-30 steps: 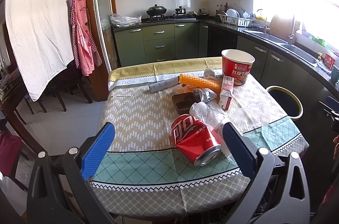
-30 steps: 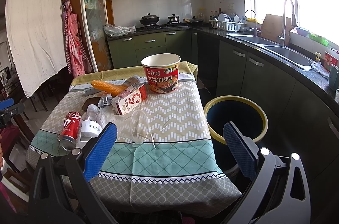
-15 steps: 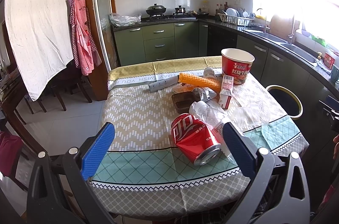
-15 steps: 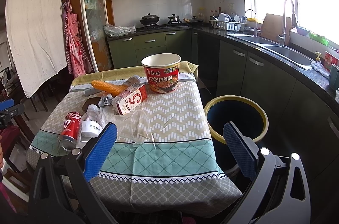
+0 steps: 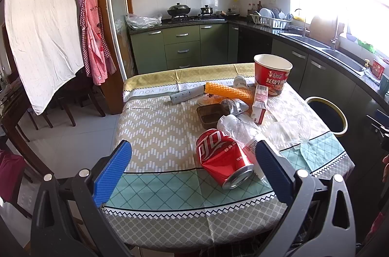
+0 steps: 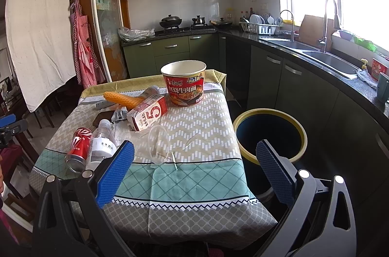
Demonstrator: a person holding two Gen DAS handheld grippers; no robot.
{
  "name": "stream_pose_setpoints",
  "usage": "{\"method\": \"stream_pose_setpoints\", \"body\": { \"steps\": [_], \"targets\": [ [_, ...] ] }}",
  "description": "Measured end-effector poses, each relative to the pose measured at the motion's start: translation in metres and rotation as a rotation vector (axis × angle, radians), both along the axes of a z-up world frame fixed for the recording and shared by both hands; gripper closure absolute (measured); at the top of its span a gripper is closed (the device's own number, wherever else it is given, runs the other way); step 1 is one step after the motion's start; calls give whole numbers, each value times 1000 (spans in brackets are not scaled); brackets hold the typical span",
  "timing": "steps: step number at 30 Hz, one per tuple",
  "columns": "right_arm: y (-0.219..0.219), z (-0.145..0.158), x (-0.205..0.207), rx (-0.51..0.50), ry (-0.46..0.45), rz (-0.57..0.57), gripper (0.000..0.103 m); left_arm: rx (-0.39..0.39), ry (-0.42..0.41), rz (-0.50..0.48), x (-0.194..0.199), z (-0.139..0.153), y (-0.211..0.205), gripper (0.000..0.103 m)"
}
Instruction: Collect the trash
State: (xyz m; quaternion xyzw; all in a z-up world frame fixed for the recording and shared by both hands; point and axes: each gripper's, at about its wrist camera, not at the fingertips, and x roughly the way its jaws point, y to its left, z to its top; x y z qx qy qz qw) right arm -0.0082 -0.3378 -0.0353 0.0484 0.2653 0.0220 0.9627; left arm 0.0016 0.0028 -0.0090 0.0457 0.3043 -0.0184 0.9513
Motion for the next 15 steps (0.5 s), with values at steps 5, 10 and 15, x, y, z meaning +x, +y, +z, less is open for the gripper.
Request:
{"method": "stream_pose_setpoints", "body": {
  "steps": [5, 10, 15],
  "targets": [
    [0, 0, 0, 0, -1, -1, 4, -2, 1, 1, 0, 0, 0, 6],
    [1, 0, 1, -2, 1, 2, 4, -2, 1, 1, 0, 0, 0, 6],
    [0, -1, 3, -8, 10, 4, 4, 0, 15, 0, 3, -1, 0, 6]
  ]
}}
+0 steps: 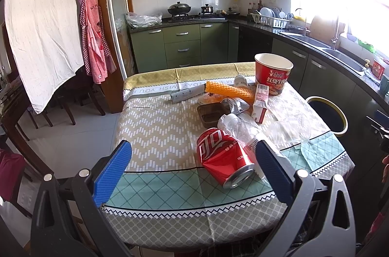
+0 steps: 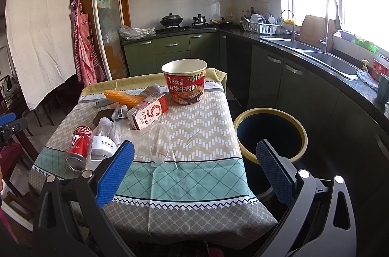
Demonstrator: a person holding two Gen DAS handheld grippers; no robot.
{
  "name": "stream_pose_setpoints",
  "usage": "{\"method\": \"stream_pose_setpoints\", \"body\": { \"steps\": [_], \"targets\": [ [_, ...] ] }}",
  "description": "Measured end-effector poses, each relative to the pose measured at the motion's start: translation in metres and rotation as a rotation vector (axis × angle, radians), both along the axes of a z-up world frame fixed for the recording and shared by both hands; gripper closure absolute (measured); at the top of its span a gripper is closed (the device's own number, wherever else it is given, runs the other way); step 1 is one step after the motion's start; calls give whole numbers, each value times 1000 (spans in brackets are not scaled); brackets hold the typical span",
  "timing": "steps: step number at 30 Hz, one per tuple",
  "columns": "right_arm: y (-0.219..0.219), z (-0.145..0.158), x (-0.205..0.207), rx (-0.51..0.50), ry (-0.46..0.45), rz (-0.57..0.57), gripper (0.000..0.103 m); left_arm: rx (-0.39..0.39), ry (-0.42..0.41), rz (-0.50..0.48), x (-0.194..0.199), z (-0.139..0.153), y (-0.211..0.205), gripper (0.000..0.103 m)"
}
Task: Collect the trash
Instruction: 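Grasp the red noodle cup with the right tool while the left tool grasps the white bottle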
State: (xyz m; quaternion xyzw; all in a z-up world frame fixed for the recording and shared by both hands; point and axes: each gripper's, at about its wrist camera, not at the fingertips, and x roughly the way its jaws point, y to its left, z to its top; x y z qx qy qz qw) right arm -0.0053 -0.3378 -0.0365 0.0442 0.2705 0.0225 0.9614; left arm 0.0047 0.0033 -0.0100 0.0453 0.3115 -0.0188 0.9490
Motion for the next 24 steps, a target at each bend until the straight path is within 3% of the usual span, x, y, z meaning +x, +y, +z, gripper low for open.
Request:
{"method": "stream_pose_setpoints", "body": {
  "steps": [6, 9, 12, 20, 24],
  "targets": [
    [-2, 13, 31, -38, 59, 91, 4, -23, 94, -54, 35, 4, 3, 6],
    [-5, 29, 64, -50, 119, 151, 4, 20, 135, -82, 59, 8, -4, 6],
    [-6, 44, 105, -59, 179, 188, 4, 57, 172, -120, 88, 13, -15, 6],
    [-4, 61, 227, -41, 368, 210, 4, -6, 330, -213, 183, 20, -51, 6],
    [-7, 60, 287, 2, 454, 194, 14, -17, 401, -231, 235, 16, -76, 6]
  ]
}}
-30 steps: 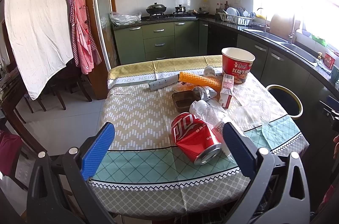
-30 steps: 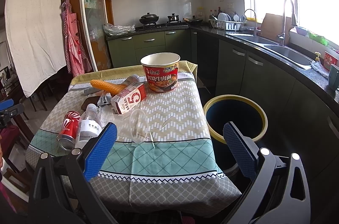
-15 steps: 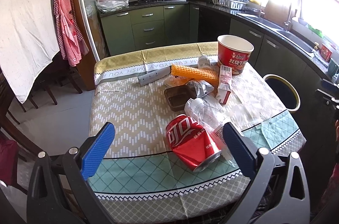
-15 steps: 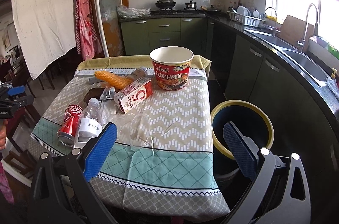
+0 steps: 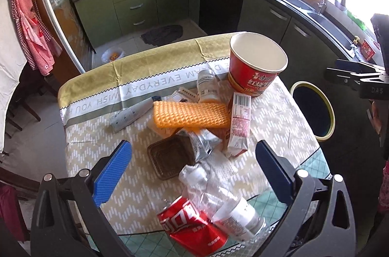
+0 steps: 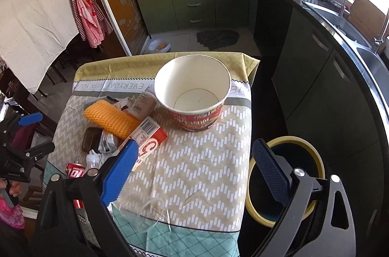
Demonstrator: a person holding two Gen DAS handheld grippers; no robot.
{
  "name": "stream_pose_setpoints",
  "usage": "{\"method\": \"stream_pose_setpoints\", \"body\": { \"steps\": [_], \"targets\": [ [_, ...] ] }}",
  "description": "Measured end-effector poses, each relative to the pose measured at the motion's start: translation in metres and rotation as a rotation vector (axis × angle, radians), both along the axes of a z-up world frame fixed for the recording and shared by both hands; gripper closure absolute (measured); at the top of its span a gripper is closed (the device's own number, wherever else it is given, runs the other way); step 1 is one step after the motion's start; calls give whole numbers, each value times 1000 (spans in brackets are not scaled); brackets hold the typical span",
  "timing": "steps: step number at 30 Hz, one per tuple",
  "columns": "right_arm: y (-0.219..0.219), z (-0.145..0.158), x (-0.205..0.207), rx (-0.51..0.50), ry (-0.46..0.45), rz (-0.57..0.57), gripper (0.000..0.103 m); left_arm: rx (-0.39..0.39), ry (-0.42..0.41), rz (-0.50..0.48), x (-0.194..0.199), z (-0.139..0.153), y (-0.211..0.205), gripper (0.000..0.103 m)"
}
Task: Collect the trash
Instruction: 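Grasp the red noodle cup with the right tool while the left tool grasps the white bottle, then drop the noodle cup into the bin with the right tool while the left tool drops the bottle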
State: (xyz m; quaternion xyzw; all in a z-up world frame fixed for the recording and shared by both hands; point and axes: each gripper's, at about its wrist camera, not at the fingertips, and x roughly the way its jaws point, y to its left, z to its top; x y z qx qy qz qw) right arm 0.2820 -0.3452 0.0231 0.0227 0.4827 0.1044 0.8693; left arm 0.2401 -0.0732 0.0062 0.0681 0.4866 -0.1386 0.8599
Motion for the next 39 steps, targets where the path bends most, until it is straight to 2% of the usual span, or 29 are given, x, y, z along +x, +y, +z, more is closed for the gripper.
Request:
{"method": "stream_pose_setpoints", "body": {
  "steps": [6, 10, 13, 15, 18, 20, 22, 25, 29, 33, 35, 37, 39],
  "targets": [
    [-9, -24, 90, -17, 149, -45, 34, 8, 150, 14, 69, -30, -27, 6],
    [-15, -51, 134, -22, 239, -65, 46, 62, 169, 14, 93, -46, -37, 6],
    [-14, -70, 155, -58, 297, -57, 56, 76, 197, 8, 106, -56, -39, 6],
    [-13, -80, 164, -81, 317, -62, 72, 85, 212, 2, 113, -61, -41, 6],
    [-12, -94, 172, -92, 344, -57, 87, 93, 223, -9, 119, -66, -46, 6],
    [-12, -102, 174, -86, 357, -51, 93, 92, 229, -13, 122, -69, -49, 6],
    [-13, -105, 174, -86, 353, -55, 96, 92, 234, -16, 126, -70, -51, 6],
    [-18, -102, 175, -34, 358, -60, 98, 86, 250, -16, 132, -72, -56, 6],
    [-32, -86, 170, -20, 324, -80, 98, 85, 286, -17, 141, -81, -65, 6],
    [-65, -69, 155, 18, 304, -122, 98, 69, 330, -7, 152, -94, -70, 6],
    [-85, -63, 144, 29, 299, -146, 98, 64, 348, -7, 157, -100, -73, 9],
    [-107, -60, 134, 38, 297, -175, 98, 61, 366, 0, 162, -106, -75, 25],
    [-131, -60, 123, 46, 297, -208, 98, 48, 396, 14, 167, -114, -76, 35]
  ]
}}
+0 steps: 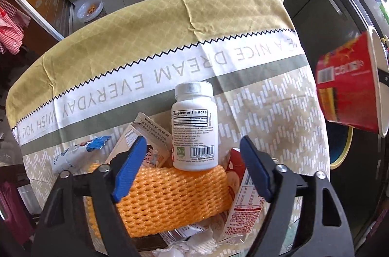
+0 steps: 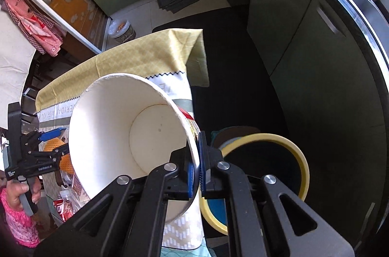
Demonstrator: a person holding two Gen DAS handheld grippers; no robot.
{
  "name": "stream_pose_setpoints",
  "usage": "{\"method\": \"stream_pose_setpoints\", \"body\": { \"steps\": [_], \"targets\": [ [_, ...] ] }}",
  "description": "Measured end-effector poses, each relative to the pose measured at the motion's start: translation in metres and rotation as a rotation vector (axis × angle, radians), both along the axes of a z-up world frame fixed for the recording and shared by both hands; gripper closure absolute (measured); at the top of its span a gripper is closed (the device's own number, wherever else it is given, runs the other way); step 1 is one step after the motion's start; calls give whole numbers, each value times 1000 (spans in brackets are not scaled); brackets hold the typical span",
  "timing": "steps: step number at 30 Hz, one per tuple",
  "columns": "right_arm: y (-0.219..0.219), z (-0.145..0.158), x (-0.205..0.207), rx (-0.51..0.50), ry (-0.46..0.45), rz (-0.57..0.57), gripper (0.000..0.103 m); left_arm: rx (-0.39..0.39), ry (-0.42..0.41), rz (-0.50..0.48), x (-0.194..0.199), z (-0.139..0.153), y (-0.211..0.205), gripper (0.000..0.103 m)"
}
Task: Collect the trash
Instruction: 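Drop the noodle cup into the bin with the right tool while the left tool drops the bottle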
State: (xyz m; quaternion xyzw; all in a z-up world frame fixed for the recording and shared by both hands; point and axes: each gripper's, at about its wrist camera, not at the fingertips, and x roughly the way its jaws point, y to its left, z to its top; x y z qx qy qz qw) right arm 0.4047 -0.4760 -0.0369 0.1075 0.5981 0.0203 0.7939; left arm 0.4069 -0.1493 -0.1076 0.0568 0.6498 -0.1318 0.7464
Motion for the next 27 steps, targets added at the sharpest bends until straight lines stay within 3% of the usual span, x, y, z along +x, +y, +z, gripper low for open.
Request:
{"method": "stream_pose_setpoints", "body": {
  "steps": [3, 7, 9, 18, 23, 24, 25, 26, 27],
  "targets": [
    [-32, -5, -19, -2, 7, -48, 98, -4, 32, 20, 7, -11, -1, 48],
    [-67, -19, -39, 6, 23, -93, 98, 7, 45, 33, 11, -21, -2, 50],
    [-78, -28, -47, 14, 36, -106, 98, 9, 54, 33, 11, -24, -4, 58],
    [-116, -84, -74, 23, 104, -164, 98, 28, 30, 23, 10, -25, -11, 58],
    [-131, -118, -81, 56, 145, -194, 97, 13, 1, 28, 11, -8, -9, 58],
    [-132, -124, -81, 76, 143, -195, 92, 10, -5, 27, 11, -5, -9, 58],
    [-134, -131, -78, 96, 147, -194, 81, 9, -13, 27, 11, -1, -10, 58],
    [-137, -139, -78, 89, 166, -203, 47, 7, -20, 26, 11, 4, -11, 58],
    [-142, -146, -81, 52, 169, -222, 37, 6, -28, 23, 10, 8, -13, 58]
  ]
}}
